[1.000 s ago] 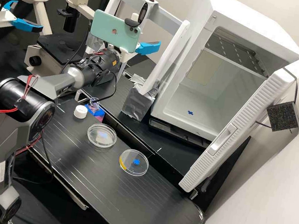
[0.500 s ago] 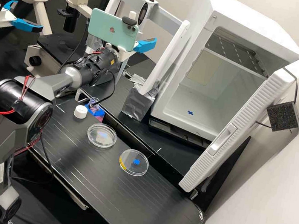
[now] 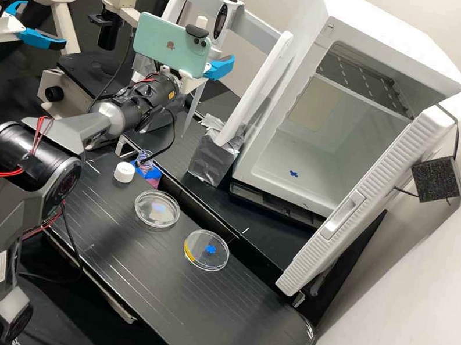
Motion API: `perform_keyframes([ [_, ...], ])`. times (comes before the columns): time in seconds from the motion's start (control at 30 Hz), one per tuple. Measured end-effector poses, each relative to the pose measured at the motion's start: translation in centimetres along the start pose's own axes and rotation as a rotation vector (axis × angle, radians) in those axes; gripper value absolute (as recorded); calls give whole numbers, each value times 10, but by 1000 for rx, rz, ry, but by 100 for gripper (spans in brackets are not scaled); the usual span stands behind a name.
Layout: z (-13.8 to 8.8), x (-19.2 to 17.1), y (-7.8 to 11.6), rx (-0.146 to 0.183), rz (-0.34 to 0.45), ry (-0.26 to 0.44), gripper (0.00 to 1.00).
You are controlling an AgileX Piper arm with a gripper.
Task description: Use the pipette
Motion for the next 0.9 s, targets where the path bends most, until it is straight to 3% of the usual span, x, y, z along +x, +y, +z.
perform_keyframes([
  [0.53, -2, 0, -1, -9, -5, 4, 0],
  [0.67, -4, -1, -4, 13, -8, 3, 0],
  [0.9, -9, -1, -6, 12, -14, 8, 0],
])
